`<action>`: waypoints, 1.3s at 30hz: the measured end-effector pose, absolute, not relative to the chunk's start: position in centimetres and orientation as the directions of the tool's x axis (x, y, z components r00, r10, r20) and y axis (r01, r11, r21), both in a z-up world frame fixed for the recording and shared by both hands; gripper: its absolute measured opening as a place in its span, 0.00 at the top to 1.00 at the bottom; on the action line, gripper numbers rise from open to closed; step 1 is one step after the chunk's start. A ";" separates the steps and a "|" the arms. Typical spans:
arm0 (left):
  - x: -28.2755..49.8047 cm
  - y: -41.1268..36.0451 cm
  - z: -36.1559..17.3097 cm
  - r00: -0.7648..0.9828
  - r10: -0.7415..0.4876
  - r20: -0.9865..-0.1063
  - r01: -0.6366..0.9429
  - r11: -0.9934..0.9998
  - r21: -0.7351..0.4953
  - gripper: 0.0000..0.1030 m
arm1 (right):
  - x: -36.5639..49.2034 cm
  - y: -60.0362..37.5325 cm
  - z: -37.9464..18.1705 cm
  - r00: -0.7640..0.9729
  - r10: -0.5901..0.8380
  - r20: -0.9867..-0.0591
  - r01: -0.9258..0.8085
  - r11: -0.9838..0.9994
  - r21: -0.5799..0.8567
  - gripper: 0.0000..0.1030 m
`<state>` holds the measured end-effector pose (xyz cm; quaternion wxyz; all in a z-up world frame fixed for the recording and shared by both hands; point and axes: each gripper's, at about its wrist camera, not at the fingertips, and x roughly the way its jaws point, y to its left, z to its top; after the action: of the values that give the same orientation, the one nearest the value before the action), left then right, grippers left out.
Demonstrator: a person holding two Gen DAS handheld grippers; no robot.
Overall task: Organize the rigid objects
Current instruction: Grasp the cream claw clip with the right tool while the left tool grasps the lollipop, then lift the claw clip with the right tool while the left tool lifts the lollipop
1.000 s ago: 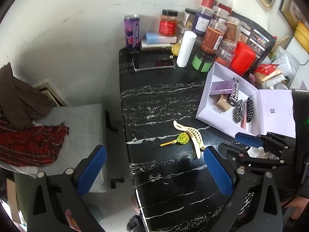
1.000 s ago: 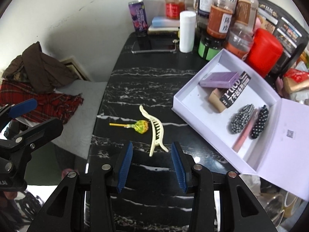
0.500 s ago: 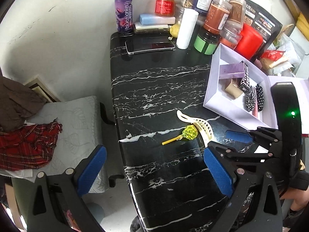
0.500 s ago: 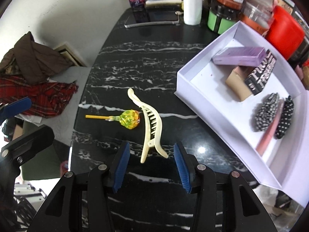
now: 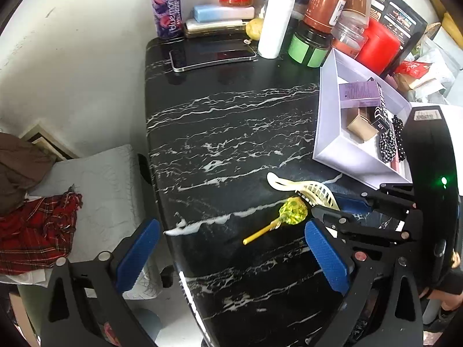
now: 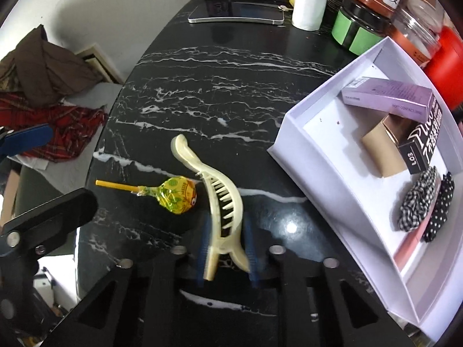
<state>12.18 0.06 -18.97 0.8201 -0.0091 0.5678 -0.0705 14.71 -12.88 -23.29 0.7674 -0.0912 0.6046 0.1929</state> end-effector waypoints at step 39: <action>12.7 -8.4 -22.9 0.242 -0.150 -0.959 0.415 0.909 -0.037 0.75 | 12.0 -20.7 -22.5 0.181 0.111 -0.977 -0.217 0.974 0.071 0.81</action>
<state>12.68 -8.38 -22.94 0.7800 0.1126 0.5884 -0.1811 11.99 -20.66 -22.55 0.7672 -0.0418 0.6311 0.1070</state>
